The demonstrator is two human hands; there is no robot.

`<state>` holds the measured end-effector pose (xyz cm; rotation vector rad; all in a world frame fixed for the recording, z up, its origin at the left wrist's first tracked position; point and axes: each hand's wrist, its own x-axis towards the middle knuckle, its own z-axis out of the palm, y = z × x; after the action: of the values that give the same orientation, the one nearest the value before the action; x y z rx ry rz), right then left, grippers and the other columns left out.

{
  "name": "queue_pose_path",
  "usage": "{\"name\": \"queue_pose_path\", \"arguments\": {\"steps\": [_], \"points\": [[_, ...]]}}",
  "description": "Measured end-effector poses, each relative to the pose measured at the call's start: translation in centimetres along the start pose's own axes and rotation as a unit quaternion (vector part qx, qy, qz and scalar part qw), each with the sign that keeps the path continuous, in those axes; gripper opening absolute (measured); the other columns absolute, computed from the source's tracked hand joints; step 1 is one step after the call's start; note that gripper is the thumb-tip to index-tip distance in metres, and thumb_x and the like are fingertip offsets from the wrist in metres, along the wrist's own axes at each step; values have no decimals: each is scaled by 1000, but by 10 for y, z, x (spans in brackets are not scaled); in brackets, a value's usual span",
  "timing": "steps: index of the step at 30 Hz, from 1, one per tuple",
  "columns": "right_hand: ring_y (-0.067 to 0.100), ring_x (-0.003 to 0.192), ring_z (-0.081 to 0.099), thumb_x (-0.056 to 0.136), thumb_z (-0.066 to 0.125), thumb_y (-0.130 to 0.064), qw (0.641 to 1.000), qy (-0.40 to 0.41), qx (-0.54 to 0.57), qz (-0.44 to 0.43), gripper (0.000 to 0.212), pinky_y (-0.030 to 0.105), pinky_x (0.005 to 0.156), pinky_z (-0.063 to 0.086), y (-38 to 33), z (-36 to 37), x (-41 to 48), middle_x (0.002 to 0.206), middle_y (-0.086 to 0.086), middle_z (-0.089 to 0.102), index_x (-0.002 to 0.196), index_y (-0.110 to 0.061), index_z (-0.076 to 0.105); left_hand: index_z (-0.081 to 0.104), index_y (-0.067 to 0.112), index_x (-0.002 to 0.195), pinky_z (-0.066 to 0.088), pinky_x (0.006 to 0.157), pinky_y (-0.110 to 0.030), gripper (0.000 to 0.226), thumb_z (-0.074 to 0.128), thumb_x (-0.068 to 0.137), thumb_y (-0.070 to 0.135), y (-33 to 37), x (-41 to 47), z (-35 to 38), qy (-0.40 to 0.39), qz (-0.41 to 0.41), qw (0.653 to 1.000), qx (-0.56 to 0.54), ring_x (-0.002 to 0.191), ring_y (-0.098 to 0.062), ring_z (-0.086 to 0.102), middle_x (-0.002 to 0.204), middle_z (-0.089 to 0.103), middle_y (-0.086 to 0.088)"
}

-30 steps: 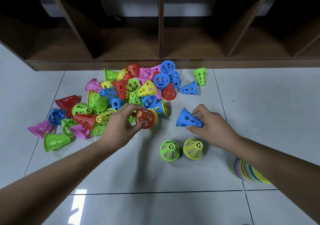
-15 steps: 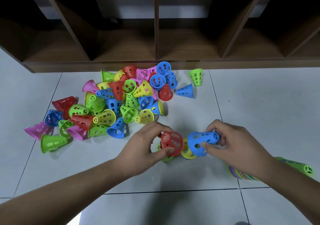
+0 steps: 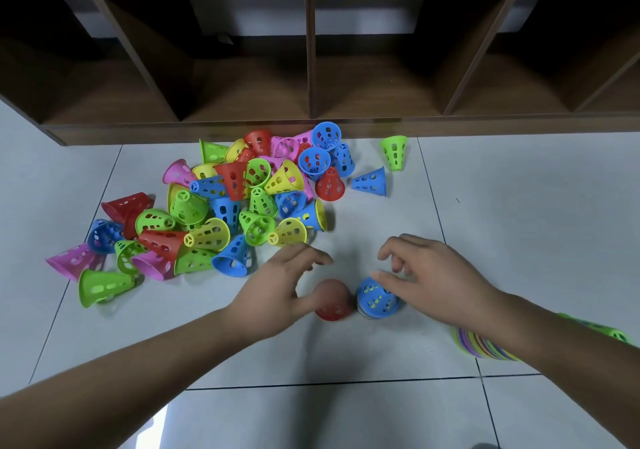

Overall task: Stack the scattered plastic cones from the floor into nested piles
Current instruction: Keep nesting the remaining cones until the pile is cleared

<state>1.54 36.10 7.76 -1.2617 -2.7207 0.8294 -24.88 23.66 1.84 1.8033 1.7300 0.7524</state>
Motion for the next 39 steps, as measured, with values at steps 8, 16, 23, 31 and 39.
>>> {"name": "queue_pose_path", "arguments": {"steps": [8, 16, 23, 31, 39], "points": [[24, 115, 54, 98, 64, -39, 990, 6, -101, -97, 33, 40, 95, 48, -14, 34, 79, 121, -1, 58, 125, -20, 62, 65, 26, 124, 53, 85, -45, 43, 85, 86, 28, -53, 28, -29, 91, -7, 983, 158, 106, -25, 58, 119, 62, 5], [29, 137, 46, 94, 68, -31, 977, -8, -165, -136, 64, 45, 110, 44, -24, 59, 145, 156, 4, 44, 153, -21, 47, 60, 31, 139, 57, 79, -38, 55, 83, 90, 42, -81, 34, -32, 54, -45, 979, 189, 105, -24, 64, 130, 60, 3], [31, 140, 44, 98, 64, -35, 967, -79, -213, -114, 58, 44, 108, 44, -25, 76, 154, 163, 5, 33, 151, -20, 46, 56, 35, 143, 57, 70, -38, 53, 76, 95, 44, -91, 29, -27, -2, -74, 978, 194, 92, -24, 71, 128, 59, 4], [32, 115, 56, 83, 80, -30, 930, -86, -356, -43, 76, 40, 94, 43, -1, 81, 140, 131, 10, 50, 144, -20, 38, 61, 30, 138, 60, 68, -42, 43, 70, 99, 46, -85, 27, -21, -5, -35, 977, 211, 85, -27, 71, 119, 62, 1], [31, 110, 59, 90, 67, -45, 955, -64, -290, -9, 49, 41, 95, 41, 24, 70, 131, 120, 5, 59, 129, -20, 52, 66, 27, 133, 60, 71, -37, 37, 73, 98, 38, -75, 30, -24, 26, -34, 989, 143, 84, -13, 68, 116, 63, 6]]}}
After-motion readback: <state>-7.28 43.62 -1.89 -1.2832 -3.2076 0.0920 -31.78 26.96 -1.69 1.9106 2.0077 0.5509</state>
